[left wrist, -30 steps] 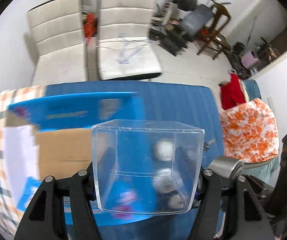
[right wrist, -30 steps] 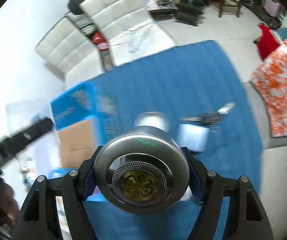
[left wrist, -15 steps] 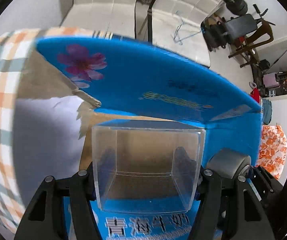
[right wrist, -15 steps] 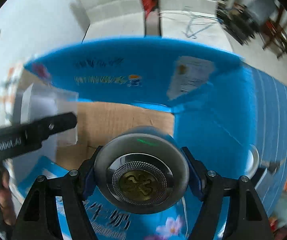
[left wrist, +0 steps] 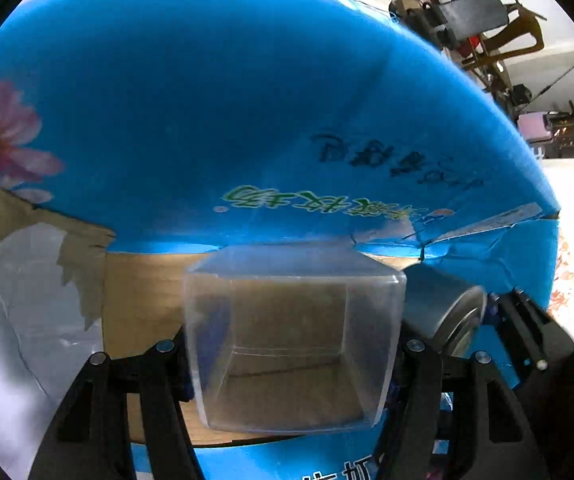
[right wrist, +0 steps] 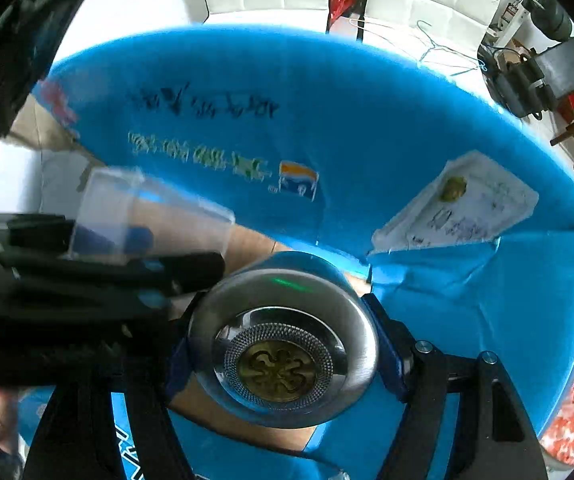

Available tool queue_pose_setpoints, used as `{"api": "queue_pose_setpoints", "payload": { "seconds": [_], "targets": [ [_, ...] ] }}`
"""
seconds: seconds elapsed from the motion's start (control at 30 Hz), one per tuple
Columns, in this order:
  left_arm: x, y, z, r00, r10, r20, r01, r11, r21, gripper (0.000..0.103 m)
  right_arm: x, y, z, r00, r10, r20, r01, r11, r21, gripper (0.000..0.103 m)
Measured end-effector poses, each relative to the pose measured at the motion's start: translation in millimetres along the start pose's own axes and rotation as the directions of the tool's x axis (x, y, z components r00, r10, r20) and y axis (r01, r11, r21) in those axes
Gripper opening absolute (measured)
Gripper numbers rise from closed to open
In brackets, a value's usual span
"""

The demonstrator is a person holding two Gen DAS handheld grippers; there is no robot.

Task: Organize rigid objects
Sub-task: 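Carry the clear box with the left gripper while the right gripper carries the speaker to the blue box, then lower both held items onto the blue box floor and open both grippers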

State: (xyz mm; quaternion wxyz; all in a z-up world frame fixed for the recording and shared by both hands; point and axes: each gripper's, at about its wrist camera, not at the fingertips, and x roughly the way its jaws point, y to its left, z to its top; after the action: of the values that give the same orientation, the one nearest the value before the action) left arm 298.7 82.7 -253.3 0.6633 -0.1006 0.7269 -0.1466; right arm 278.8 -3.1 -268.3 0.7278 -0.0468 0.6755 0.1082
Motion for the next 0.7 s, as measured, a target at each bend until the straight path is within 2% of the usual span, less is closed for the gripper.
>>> {"api": "queue_pose_setpoints", "payload": {
  "seconds": [0.2,0.3,0.4,0.53,0.6,0.63,0.7],
  "targets": [
    [2,-9,1,1.000,0.022,-0.010,-0.022,1.000,-0.013,0.064,4,-5,6,1.000,0.007,-0.027,-0.008,1.000,-0.015,0.076],
    [2,-12,7,0.999,0.036,-0.022,-0.037,0.999,-0.022,0.065,13,-19,24,0.998,0.024,-0.056,-0.024,1.000,0.006,0.078],
    [-4,-9,2,0.998,0.051,-0.027,-0.052,0.998,-0.021,0.070,10,-22,32,0.998,0.026,-0.051,-0.024,0.999,0.037,0.090],
    [-20,-16,-2,0.997,0.073,-0.011,-0.073,0.997,-0.019,0.085,-6,-25,34,0.999,-0.012,-0.030,0.013,0.998,0.055,0.094],
    [-26,-19,-8,0.998,0.068,-0.008,-0.068,0.998,-0.013,0.101,-13,-26,30,0.999,-0.023,-0.029,0.025,0.996,0.082,0.095],
    [-30,-20,-12,0.999,0.049,0.002,-0.049,0.999,-0.015,0.103,-16,-27,26,0.999,-0.027,-0.028,0.030,0.995,0.099,0.096],
    [-27,-17,-23,0.998,0.059,0.020,-0.059,0.998,-0.015,0.103,-22,-31,17,1.000,-0.009,-0.028,0.013,0.990,0.141,0.097]
  ]
}}
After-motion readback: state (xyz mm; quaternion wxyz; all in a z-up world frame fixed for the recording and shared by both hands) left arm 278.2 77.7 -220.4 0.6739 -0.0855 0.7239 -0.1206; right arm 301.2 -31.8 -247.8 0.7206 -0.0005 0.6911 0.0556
